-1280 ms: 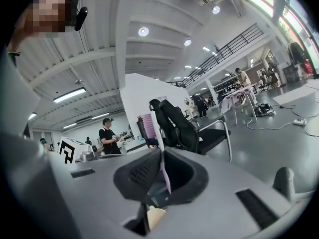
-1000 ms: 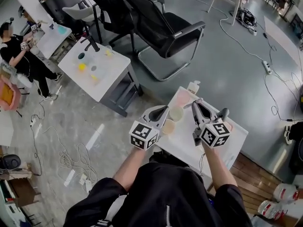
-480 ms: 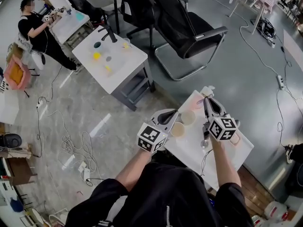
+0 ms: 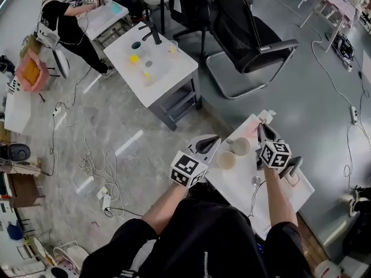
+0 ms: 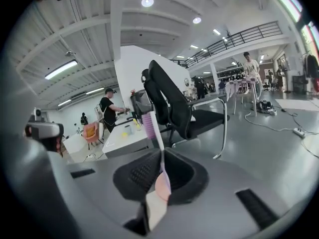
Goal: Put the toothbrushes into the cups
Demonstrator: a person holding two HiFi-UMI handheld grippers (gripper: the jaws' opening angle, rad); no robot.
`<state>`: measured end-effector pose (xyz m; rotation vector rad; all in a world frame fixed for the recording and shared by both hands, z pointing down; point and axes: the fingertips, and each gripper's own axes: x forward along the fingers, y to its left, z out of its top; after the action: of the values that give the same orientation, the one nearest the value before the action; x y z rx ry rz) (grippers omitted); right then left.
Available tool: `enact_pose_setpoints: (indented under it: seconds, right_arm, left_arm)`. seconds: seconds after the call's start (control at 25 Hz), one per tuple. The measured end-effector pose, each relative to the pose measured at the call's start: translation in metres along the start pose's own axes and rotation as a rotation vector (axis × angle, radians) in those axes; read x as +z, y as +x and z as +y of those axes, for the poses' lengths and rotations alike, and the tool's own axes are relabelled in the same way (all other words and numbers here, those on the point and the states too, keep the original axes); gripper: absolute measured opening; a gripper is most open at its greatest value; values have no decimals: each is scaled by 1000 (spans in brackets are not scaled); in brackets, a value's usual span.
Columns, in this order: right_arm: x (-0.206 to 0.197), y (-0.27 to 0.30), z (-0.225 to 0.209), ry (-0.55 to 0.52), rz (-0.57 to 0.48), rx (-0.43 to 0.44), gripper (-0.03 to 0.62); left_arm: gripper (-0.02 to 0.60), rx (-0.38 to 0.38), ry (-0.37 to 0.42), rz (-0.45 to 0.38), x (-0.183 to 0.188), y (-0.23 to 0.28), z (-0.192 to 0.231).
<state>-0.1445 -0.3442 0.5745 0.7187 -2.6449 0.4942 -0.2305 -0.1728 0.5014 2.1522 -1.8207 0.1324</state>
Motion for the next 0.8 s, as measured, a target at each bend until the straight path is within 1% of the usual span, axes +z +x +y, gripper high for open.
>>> enact_pose_setpoints:
  seconds: [0.24,0.48,0.8]
  right_arm:
    - [-27,16,-5,-5,80,-10,29]
    - [-49,24,-11,18,150,-9,29]
    - [-52,32,-9,37,161,1,31]
  left_arm:
    - [2,33,-16,2,-6,-8,13]
    - [0,58,-27,7,-11,-13,21]
    - [0,68,-39,8,-14,-16,28]
